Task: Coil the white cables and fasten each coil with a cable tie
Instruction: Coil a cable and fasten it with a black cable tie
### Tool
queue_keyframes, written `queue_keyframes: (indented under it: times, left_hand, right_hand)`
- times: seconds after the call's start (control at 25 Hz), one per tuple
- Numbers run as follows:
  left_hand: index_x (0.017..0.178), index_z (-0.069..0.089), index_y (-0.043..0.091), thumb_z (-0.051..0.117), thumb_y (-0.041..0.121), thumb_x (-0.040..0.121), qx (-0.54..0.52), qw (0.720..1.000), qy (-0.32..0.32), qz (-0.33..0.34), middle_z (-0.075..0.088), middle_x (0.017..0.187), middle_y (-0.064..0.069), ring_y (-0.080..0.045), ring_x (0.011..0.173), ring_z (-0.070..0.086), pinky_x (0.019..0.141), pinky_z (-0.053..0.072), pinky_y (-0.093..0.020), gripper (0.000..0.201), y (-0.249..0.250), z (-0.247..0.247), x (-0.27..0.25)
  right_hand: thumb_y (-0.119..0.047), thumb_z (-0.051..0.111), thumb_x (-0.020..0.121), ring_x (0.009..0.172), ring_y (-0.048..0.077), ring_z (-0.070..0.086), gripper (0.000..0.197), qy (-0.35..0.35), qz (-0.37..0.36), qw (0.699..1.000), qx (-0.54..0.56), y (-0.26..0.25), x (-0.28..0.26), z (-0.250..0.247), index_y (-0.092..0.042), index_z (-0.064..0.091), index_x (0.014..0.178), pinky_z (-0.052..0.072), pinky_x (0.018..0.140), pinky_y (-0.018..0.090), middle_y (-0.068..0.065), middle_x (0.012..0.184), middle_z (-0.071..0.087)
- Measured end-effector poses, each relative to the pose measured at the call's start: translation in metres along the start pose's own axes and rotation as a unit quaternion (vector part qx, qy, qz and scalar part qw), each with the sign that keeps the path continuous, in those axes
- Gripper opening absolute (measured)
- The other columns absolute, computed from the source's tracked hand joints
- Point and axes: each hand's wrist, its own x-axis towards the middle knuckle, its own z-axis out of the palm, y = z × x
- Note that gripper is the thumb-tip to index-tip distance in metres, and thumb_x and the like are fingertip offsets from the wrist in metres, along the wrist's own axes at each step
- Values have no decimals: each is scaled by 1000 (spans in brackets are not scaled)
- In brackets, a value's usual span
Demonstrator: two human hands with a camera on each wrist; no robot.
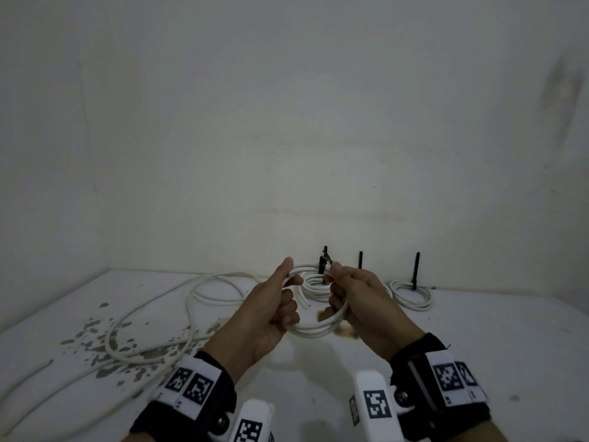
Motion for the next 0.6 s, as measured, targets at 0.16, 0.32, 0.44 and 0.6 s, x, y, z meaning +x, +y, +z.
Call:
queue_keyframes:
  times: [0.16,0.32,0.44,0.6]
  left_hand:
    - [89,66,5,62,48,90,5,1000,-17,10,13,55,4,-9,42,18,40,26,-20,43,-3,-3,2]
    - [91,65,2,57,34,98,-31,999,12,-4,22,46,7,-7,35,24,37,29,-19,34,-32,12,22]
    - [92,63,2,51,35,101,-53,998,-2,-44,32,47,4,-9,38,33,40,40,-22,36,-53,38,44]
    - [102,59,12,45,45,101,30,992,-44,-117,52,62,-1,-15,54,48,50,40,-23,36,-77,80,81]
  right_hand:
    - [-31,57,100,70,34,71,32,17,28,997,-66,-2,-13,-13,-2,64,91,60,66,46,10,70,61]
    - [-13,59,99,74,26,73,19,15,79,993,-91,-6,-22,-42,3,68,104,61,65,36,16,89,67]
    - [4,59,94,78,28,71,16,44,103,989,-93,-9,-20,-78,8,68,107,61,69,34,23,96,71]
    - [7,62,91,79,31,72,15,130,100,983,-80,-12,-3,-128,12,68,104,62,65,33,28,99,73]
